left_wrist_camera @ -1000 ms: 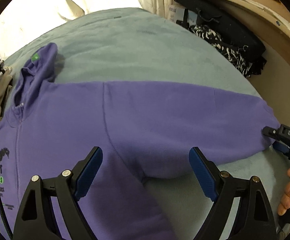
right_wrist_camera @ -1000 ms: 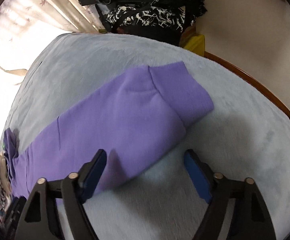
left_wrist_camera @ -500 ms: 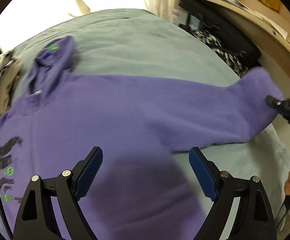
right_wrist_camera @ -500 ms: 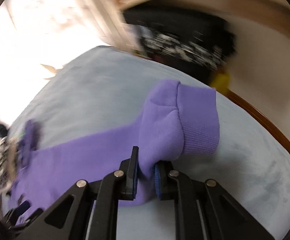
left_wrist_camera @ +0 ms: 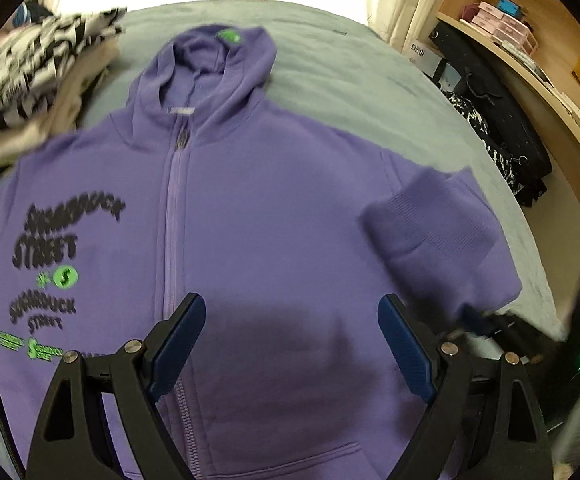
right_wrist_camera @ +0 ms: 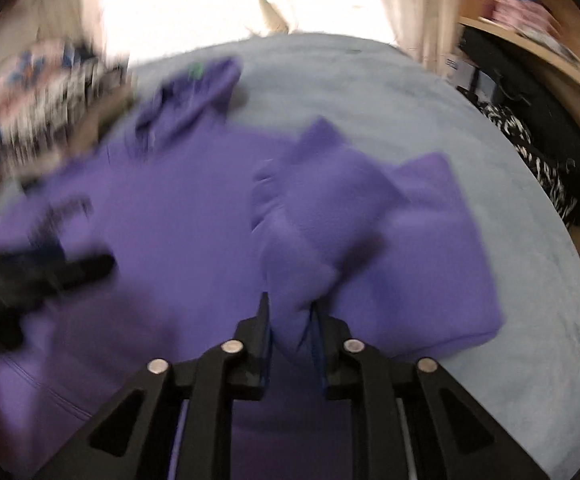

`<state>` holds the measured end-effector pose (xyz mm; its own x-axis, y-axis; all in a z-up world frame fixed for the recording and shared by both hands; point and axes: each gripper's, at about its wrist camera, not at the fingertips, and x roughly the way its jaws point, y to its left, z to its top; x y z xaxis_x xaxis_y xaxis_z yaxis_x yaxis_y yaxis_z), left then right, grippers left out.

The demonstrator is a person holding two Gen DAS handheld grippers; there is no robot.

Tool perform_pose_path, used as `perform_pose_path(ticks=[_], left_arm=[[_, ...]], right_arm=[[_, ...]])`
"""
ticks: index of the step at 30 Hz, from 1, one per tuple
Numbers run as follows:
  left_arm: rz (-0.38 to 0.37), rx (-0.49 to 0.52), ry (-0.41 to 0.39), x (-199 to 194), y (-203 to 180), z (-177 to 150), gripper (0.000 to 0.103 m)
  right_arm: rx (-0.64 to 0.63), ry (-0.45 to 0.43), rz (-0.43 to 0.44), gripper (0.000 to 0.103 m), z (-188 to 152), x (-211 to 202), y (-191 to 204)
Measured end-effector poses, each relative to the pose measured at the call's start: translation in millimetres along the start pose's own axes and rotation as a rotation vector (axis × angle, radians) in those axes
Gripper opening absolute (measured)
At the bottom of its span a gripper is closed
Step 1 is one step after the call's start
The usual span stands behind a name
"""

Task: Fold large clothes
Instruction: 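Carry the sleeve cuff with the right tool across the hoodie body and release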

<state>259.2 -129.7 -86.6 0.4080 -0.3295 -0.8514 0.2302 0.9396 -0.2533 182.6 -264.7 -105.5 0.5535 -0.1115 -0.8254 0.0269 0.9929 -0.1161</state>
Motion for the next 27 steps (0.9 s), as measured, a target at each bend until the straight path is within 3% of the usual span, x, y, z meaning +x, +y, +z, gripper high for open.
perform_pose_path(ticks=[6, 15, 19, 22, 25, 26, 27], left_arm=[[-0.094, -0.025, 0.053, 13, 6, -1, 0.087], [-0.256, -0.172, 0.157, 47, 24, -11, 0.087], [-0.312, -0.224, 0.156, 57, 25, -17, 0.087], [-0.368, -0.242, 0.172, 66, 19, -16, 0.076], [-0.424, -0.243, 0.214, 79, 8, -17, 0.056], [-0.429, -0.237, 0.224, 83, 3, -16, 0.048], [-0.425, -0.224, 0.233, 86, -3, -16, 0.03]], right_arm=[[-0.117, -0.035, -0.017, 0.058, -17, -16, 21], [0.051, -0.04, 0.092, 0.058, -37, -37, -11], [0.12, -0.045, 0.107, 0.058, -47, -37, -21], [0.164, -0.018, 0.124, 0.058, -53, -28, -27], [0.184, -0.011, 0.135, 0.059, -54, -23, -28], [0.186, -0.014, 0.135, 0.058, -55, -22, -28], [0.187, -0.014, 0.134, 0.059, -56, -21, -28]])
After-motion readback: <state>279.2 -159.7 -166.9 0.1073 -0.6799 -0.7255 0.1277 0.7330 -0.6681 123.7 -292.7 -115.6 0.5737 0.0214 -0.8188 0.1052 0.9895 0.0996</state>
